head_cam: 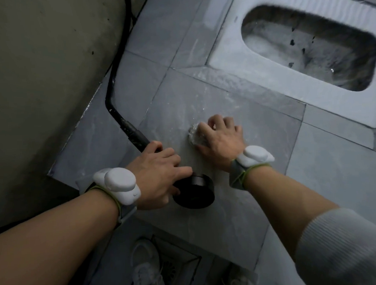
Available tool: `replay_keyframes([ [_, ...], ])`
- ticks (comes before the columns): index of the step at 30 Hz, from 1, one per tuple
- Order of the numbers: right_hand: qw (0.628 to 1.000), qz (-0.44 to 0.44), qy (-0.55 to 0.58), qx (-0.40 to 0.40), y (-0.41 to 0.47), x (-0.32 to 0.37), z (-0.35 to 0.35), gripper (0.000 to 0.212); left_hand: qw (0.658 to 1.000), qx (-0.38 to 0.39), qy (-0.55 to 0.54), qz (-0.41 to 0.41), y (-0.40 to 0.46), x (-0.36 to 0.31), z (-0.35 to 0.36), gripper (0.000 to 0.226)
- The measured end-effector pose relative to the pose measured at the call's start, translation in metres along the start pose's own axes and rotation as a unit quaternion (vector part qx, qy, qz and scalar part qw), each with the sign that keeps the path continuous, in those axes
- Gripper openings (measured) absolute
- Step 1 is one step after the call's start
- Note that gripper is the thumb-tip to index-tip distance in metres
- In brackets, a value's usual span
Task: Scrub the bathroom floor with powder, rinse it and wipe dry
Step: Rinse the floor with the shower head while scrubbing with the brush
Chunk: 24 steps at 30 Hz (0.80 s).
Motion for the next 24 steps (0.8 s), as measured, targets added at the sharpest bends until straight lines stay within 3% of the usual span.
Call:
replay_keyframes([
  [6,0.997,-0.065,0.028,0.018,-0.038,-0.02,0.015,0.04,1.0,0.01,0.0,0.006,0.001,-0.008,0.006,0.029],
  [11,0.999,-0.031,-0.009,0.015,-0.062,-0.03,0.032,0.078,0.999,0.026,-0.026,0.012,0.005,-0.02,0.015,0.028],
  [20,0.996,-0.014,0.065,-0.064,-0.056,-0.023,0.037,0.021,0.999,0.029,-0.013,0.007,0.011,-0.021,0.023,0.028],
  [24,0.982,0.102,0.151,-0.046,-0.044,-0.024,0.036,0.013,1.0,0.022,-0.012,0.012,0.009,-0.022,0.024,0.03],
])
Point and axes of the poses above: each hand's wrist, its own y-axis towards the middle knuckle, its own z-axis out of the palm, x = y × z, the point moved 2 cm from there along y, towards the middle knuckle, and after that the axes turned 14 degrees about z, right-handed, at the moved point
